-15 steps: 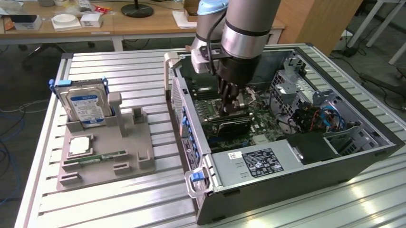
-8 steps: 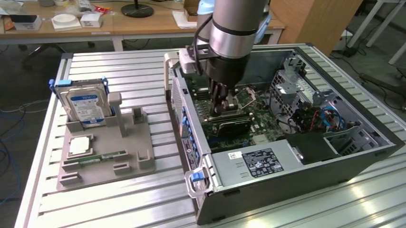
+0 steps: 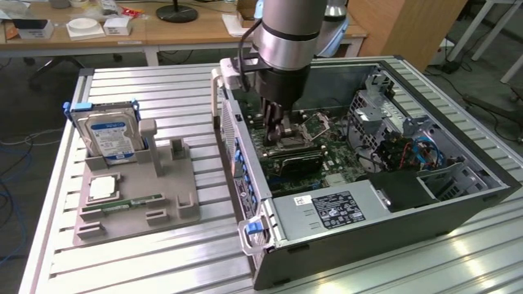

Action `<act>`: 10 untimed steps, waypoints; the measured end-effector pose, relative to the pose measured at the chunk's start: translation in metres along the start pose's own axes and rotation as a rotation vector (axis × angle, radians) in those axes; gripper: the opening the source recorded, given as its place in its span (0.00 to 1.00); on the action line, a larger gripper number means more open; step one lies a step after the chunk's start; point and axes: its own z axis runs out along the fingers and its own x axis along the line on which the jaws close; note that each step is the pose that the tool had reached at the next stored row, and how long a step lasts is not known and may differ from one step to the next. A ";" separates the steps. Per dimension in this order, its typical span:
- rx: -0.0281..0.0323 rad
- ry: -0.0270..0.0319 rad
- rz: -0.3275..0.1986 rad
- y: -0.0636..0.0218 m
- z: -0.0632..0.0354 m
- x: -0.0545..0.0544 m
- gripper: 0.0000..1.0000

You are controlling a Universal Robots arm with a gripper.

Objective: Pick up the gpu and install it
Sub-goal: 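Press down on the gpu until it lock into place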

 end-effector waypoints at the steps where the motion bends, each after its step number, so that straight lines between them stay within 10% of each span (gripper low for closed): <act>1: 0.0000 0.0000 0.000 0.0032 -0.0001 0.000 0.10; 10: -0.0001 0.0036 -0.003 0.0137 -0.0097 -0.002 0.10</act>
